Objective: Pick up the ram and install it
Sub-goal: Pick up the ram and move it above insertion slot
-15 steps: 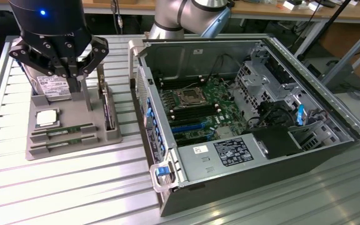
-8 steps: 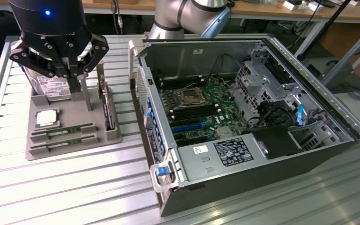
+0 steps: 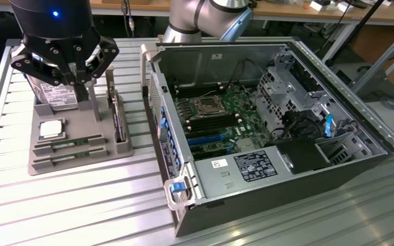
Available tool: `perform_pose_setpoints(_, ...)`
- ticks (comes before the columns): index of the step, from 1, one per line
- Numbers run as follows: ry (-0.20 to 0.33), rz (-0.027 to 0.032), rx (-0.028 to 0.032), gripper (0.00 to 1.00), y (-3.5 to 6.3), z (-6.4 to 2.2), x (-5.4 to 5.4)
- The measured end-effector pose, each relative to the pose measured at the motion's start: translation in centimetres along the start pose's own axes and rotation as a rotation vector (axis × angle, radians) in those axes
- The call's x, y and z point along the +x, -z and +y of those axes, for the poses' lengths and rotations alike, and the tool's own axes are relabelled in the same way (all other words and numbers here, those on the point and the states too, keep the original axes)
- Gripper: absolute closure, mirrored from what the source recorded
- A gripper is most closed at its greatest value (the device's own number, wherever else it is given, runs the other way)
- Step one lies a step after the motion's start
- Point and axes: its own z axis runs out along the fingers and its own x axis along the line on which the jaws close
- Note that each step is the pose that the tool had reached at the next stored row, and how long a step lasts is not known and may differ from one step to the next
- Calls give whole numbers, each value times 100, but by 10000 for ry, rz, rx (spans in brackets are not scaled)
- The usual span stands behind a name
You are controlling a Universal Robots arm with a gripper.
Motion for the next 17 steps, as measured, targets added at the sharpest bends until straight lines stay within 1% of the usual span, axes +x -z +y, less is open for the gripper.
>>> perform_pose_setpoints(5,726,29,55,89,0,0,0)
perform_pose_setpoints(7,975,37,65,89,-1,0,0)
perform_pose_setpoints(13,2126,73,106,89,-1,0,0)
perform_pose_setpoints(17,2406,81,117,89,-1,0,0)
